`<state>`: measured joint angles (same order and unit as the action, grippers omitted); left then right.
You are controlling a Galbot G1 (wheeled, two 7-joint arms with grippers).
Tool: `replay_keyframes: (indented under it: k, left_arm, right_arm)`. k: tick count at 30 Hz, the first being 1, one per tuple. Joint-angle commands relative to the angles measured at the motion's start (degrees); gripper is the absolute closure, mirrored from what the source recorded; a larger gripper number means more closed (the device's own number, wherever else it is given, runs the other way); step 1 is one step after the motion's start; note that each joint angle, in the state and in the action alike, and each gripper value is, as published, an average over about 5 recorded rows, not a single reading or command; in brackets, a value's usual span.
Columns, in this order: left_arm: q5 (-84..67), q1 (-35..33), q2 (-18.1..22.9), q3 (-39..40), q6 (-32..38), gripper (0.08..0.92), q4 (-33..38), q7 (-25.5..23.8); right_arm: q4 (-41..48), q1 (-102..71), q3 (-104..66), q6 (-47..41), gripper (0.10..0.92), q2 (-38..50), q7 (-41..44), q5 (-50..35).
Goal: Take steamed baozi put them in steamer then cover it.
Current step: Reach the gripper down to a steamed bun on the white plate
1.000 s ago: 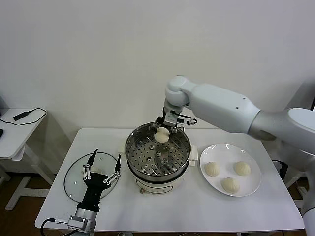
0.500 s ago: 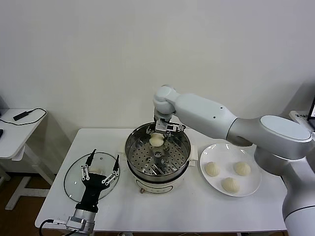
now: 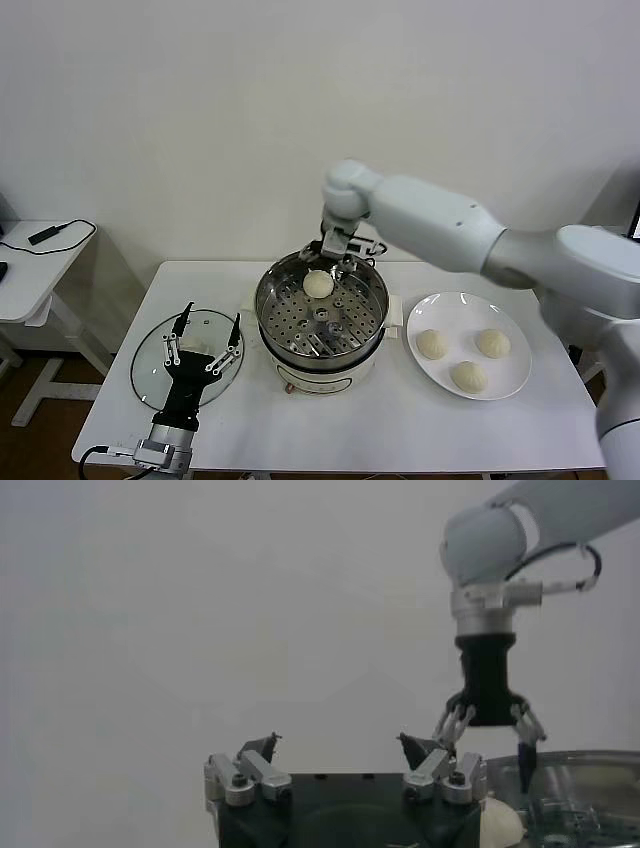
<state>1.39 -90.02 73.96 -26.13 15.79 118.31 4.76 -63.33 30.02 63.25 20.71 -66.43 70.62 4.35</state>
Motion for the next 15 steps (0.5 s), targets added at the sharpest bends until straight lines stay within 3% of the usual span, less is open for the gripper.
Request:
replay_keyframes:
  k: [1, 6, 15]
  left_arm:
    - [0.14, 0.06, -0.1, 0.17, -0.02, 0.177, -0.15, 0.01]
    - [0.44, 0.18, -0.23, 0.5, -0.06, 0.177, -0.1, 0.01]
    - [0.83, 0.2, -0.09, 0.5, -0.16, 0.177, -0.05, 0.03]
  right_arm:
    - [-2.88, 10.05, 7.5, -17.85, 0.203, 12.17, 3.45, -21.1]
    - [-0.59, 9.61, 13.98, -23.66, 0.203, 19.4, 1.74, -27.02]
    - [-2.11, -0.63, 17.98, -25.37, 0.203, 25.52, -4.47, -27.21]
